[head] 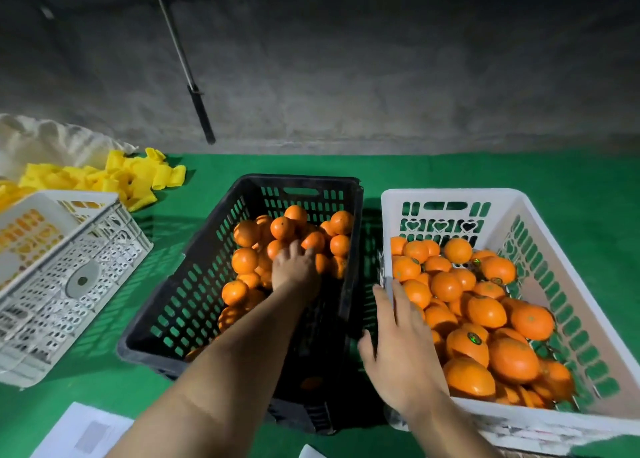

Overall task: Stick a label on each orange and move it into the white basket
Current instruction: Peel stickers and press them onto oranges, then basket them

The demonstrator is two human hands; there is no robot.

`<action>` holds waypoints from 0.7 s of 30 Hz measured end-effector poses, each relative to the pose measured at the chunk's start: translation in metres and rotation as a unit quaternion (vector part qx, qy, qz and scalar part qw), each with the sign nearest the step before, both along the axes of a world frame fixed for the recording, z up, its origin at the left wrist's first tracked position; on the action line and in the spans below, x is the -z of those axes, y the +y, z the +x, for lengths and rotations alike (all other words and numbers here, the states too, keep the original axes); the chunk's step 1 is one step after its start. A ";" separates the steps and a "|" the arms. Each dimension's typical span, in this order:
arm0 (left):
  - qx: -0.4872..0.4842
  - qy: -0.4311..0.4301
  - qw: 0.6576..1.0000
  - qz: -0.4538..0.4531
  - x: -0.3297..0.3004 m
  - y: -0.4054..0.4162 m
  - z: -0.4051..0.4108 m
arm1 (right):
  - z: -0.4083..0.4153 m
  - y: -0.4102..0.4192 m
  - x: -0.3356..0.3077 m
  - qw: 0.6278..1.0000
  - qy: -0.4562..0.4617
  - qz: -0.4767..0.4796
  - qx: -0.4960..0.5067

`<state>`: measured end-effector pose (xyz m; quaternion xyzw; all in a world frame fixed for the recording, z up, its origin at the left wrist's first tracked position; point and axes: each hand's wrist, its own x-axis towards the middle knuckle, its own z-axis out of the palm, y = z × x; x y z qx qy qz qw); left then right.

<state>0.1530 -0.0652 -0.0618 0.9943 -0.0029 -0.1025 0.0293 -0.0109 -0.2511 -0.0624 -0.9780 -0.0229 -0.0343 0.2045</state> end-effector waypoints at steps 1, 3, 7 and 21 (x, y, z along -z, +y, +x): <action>-0.026 0.009 1.000 0.011 0.006 0.008 0.010 | 0.001 0.000 0.001 1.000 0.003 -0.003 -0.002; -0.068 0.042 0.997 0.005 0.019 0.029 0.025 | 0.003 0.000 0.003 1.000 0.011 -0.009 -0.007; -0.067 0.045 0.995 -0.064 0.030 0.052 0.039 | 0.004 0.004 0.008 1.000 0.014 -0.019 -0.010; -0.073 -0.054 0.893 -0.441 -0.023 0.039 -0.028 | 0.000 0.008 0.003 0.999 0.003 -0.032 0.007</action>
